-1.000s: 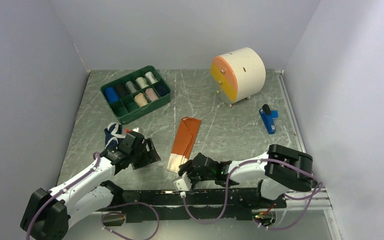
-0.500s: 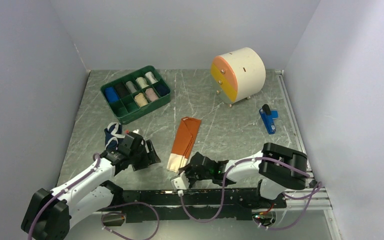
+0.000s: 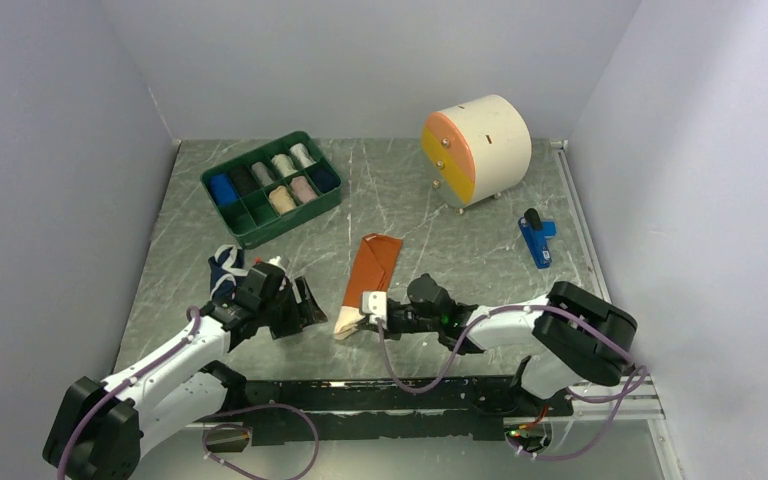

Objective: Roll the underwear
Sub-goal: Roll the underwear to the center of the board.

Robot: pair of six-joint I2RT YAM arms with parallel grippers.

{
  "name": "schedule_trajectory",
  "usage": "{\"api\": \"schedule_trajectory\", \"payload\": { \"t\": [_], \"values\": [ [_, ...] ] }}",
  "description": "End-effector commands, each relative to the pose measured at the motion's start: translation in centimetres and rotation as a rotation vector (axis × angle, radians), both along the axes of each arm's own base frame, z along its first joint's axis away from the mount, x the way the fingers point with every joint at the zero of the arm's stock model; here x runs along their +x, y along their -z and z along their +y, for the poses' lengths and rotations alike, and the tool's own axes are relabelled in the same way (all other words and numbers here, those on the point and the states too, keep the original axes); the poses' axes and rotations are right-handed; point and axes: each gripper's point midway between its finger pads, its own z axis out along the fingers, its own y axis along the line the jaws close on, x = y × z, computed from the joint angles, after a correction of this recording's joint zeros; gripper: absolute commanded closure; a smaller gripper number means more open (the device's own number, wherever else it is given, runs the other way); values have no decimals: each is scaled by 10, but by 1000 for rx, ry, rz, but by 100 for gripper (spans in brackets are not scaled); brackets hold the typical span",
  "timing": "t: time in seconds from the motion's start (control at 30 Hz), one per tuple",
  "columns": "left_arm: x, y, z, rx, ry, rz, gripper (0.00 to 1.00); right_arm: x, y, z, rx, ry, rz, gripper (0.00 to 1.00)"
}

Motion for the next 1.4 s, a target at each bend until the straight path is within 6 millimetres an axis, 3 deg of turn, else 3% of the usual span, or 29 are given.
{"api": "schedule_trajectory", "payload": {
  "t": [0.0,0.13,0.33,0.67,0.83,0.93,1.2,1.37],
  "values": [
    [9,-14,-13,-71,10,-28,26,-21,-19,7,143,3,249,100],
    [10,-17,-15,-78,14,-28,26,-21,-19,4,197,93,414,100],
    [11,-21,-16,-87,12,-35,27,-2,-30,-2,329,254,678,100],
    [12,-26,-19,-95,38,-47,27,23,-19,-18,427,403,1038,100],
    [13,-32,-25,-118,79,-78,28,34,3,-25,393,520,1157,100],
    [11,-34,-29,-133,134,-97,33,37,11,-28,376,555,1195,100],
    [0,-31,-42,-177,285,-110,63,48,32,-32,305,660,1244,98],
    [-9,-43,-66,-321,418,-134,66,50,38,-33,275,684,1243,98]
  ]
}}
